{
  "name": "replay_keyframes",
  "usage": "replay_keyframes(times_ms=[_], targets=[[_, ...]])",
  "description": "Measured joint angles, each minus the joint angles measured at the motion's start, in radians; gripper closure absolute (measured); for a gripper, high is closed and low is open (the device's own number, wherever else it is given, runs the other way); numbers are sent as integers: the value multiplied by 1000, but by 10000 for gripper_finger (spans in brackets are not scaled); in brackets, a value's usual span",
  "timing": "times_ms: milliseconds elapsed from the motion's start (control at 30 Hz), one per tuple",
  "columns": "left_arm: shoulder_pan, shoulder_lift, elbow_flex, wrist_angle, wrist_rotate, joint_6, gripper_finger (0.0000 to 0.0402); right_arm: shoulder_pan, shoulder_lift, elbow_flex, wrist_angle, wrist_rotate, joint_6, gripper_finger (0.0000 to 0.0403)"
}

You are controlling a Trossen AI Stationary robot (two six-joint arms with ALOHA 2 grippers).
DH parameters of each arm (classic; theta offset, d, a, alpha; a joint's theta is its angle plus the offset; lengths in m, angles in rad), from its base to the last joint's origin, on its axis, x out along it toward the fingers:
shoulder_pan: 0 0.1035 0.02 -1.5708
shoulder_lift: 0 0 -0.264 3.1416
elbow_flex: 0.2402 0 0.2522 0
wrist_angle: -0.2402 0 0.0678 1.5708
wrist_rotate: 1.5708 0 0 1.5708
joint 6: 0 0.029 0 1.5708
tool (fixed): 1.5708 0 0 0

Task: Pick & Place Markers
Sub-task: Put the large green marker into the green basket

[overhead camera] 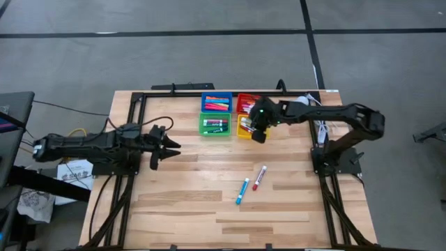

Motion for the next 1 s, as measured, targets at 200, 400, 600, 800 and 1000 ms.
replay_keyframes(times_ms=[200,400,600,800,1000], targets=[[61,-13,-45,89,97,-1,254,3,83,0,98,-21,7,344],[62,-12,-58,102,98,-6,254,52,119,106,171,-53,-24,344],[62,0,-58,113,98,6,254,62,279,333,173,-63,-100,344],[61,8,-58,117,141,10,254,50,490,581,83,-95,-157,344],[61,8,-58,117,164,10,254,34,641,738,-32,-114,-205,344]])
